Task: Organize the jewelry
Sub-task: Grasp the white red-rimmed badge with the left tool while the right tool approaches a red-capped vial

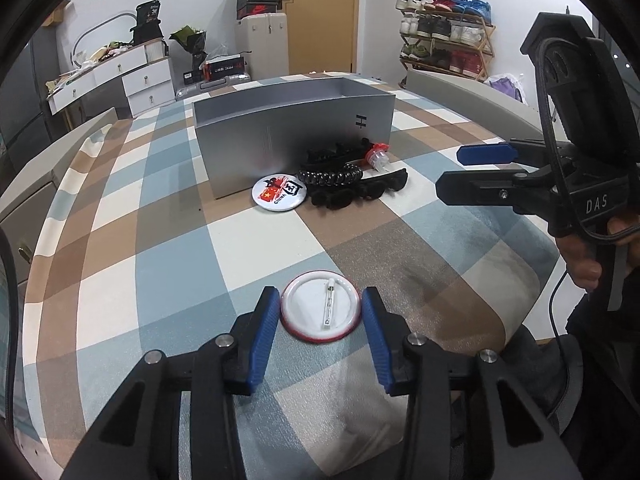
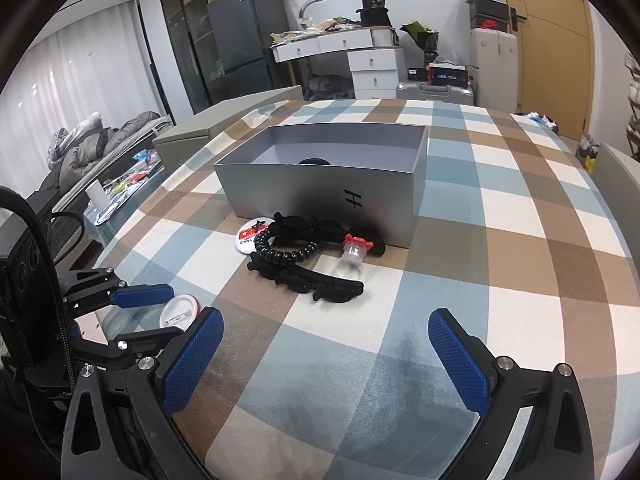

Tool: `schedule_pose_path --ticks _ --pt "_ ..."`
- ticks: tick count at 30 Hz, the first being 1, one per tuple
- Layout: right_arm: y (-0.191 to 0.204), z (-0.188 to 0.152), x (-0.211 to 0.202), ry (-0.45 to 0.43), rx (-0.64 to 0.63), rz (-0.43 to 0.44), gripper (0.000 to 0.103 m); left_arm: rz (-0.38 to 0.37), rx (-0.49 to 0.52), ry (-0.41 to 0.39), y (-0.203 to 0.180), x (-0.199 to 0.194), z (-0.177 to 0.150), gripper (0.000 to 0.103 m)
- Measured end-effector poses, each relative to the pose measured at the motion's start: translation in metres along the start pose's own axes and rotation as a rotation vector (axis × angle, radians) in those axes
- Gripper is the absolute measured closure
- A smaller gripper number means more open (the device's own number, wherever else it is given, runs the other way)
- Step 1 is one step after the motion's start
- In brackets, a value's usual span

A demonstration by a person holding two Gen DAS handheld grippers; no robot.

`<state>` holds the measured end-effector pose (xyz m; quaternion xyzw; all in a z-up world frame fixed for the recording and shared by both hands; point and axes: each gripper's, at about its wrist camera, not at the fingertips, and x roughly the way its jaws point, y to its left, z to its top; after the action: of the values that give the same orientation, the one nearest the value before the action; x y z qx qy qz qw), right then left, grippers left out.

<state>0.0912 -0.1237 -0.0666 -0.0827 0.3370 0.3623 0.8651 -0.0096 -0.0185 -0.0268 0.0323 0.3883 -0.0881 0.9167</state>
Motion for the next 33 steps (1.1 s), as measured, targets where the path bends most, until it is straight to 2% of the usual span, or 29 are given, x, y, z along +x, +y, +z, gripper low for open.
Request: schedule_pose_path --ticks 8,11,13,18,21,33 --pt "-0.003 0.0 0.008 0.028 0.014 0.02 0.0 0.015 -0.029 -0.027 0.007 -0.001 0.003 0.067" --pt "-0.002 0.003 0.016 0.054 0.012 0.002 0.002 0.016 -0.045 -0.031 0.01 -0.002 0.004 0.067" --pt "0.001 0.004 0.019 0.071 -0.014 0.001 0.019 0.016 -0.048 -0.035 0.01 -0.002 0.004 0.067" --pt "0.009 0.007 0.026 0.087 -0.083 -0.023 0.028 0.02 -0.041 -0.04 0.009 -0.002 0.005 0.067" --pt "0.006 0.01 0.033 0.106 -0.084 -0.014 0.041 0.021 -0.039 -0.038 0.009 -0.001 0.004 0.067" --pt "0.007 0.014 0.04 0.108 -0.115 -0.056 0.046 0.026 -0.043 -0.047 0.012 -0.003 0.005 0.067"
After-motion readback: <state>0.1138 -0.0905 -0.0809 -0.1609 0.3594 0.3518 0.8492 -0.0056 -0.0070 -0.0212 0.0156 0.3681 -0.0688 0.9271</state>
